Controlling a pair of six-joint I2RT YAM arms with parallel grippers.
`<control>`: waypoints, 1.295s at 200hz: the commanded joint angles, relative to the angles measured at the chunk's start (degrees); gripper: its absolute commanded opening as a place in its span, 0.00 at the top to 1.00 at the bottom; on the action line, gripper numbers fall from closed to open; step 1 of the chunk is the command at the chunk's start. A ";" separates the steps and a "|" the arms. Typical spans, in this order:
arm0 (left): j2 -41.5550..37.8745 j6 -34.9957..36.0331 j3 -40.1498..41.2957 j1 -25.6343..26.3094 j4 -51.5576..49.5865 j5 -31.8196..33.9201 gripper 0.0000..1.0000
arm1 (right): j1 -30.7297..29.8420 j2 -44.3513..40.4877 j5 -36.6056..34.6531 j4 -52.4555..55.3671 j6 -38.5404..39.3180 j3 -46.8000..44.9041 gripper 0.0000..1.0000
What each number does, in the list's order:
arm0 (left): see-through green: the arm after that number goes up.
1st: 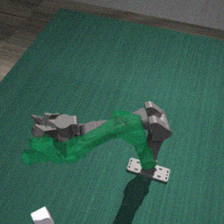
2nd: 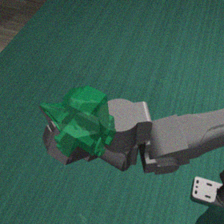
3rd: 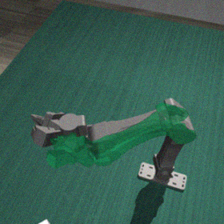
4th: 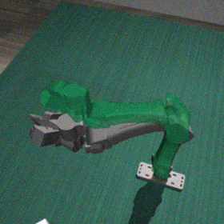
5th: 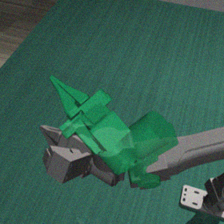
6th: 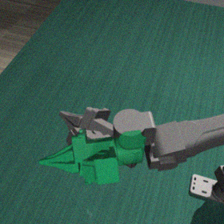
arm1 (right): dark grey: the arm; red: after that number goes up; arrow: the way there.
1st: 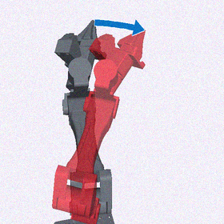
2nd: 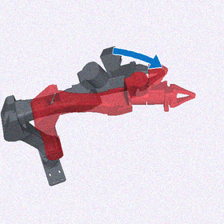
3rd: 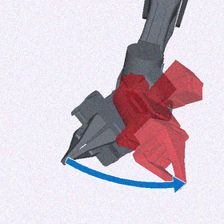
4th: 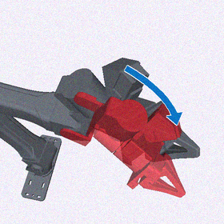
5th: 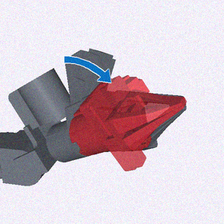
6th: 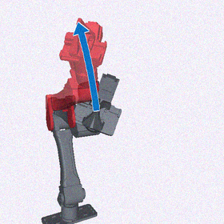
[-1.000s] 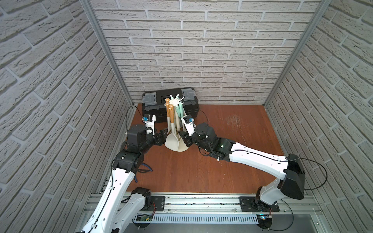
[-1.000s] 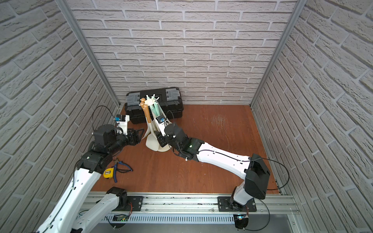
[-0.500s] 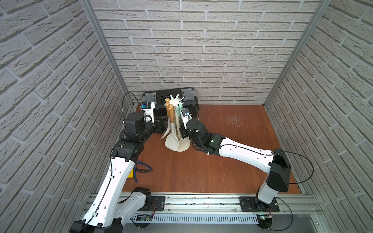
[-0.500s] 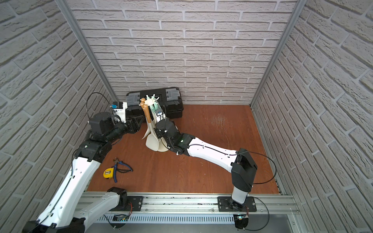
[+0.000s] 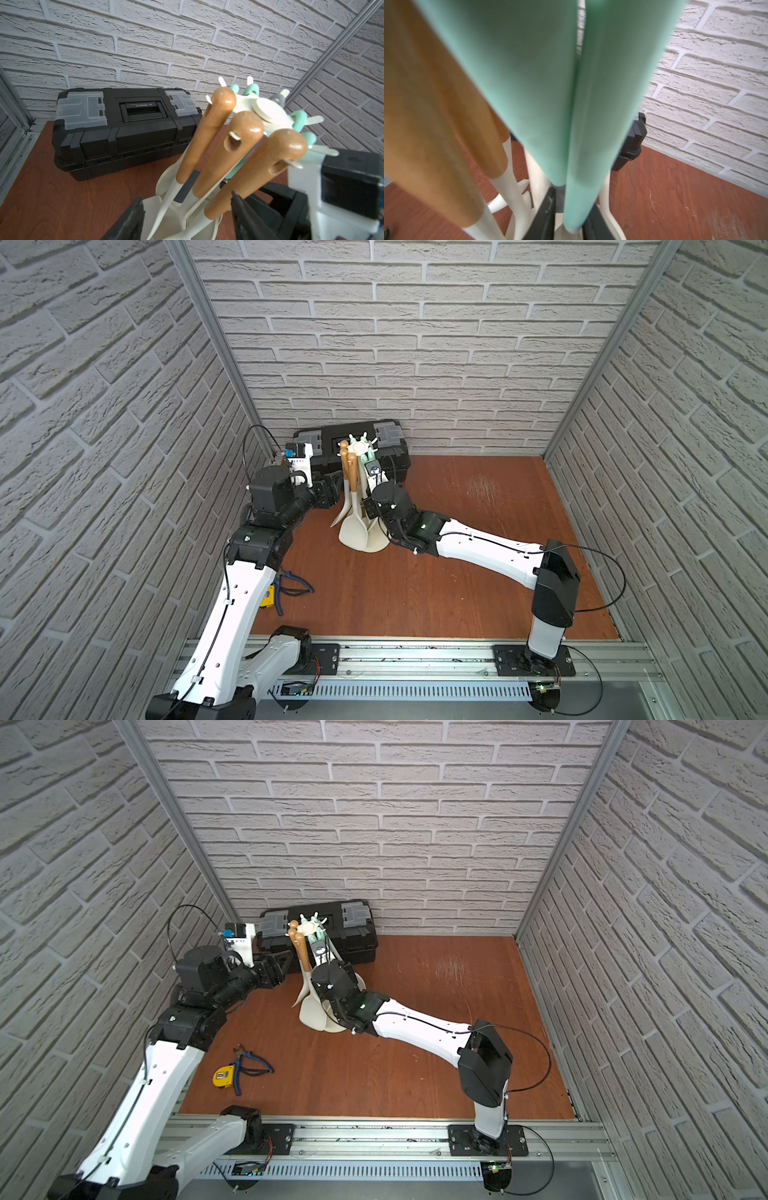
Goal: Take the spatula off the kitchen utensil rack
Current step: Take off the spatula from the rack.
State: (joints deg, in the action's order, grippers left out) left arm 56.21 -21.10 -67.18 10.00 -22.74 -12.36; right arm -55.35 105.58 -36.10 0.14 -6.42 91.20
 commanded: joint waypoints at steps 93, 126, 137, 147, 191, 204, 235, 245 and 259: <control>0.70 0.29 -1.76 -1.00 3.50 -2.82 0.30 | 0.03 -4.18 3.72 -6.05 4.20 -5.64 0.97; 1.62 0.15 -2.19 -1.03 3.59 -3.44 0.30 | 0.57 -5.88 8.41 -1.58 2.39 -4.95 0.97; 1.87 -0.14 -2.07 -1.03 4.00 -3.70 0.30 | 1.19 -6.25 10.92 0.15 1.23 -4.44 0.95; 1.93 -0.47 -1.92 -1.04 4.45 -3.89 0.30 | 1.71 -6.44 13.39 1.44 0.31 -4.17 0.94; 2.50 -1.46 -1.42 -1.03 5.45 -4.99 0.30 | 4.17 -6.36 24.38 4.53 -2.09 -3.99 0.94; 2.69 -1.41 -1.34 -1.03 5.43 -5.19 0.30 | 5.09 -6.26 27.53 5.17 -3.29 -3.86 0.93; 3.01 -1.43 -1.20 -1.03 5.64 -5.42 0.30 | 6.98 -6.82 32.77 5.75 -5.92 -4.21 0.97; 3.00 -1.40 -0.99 -1.03 5.76 -5.40 0.31 | 7.31 -7.20 33.34 5.83 -6.14 -4.37 0.97; 3.03 -1.44 -0.86 -1.03 5.80 -5.57 0.31 | 7.53 -7.83 33.81 5.99 -6.15 -4.74 0.97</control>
State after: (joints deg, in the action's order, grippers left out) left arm 59.29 -22.37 -67.57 9.37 -20.53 -16.99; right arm -48.05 99.77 -7.60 3.09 -10.26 86.48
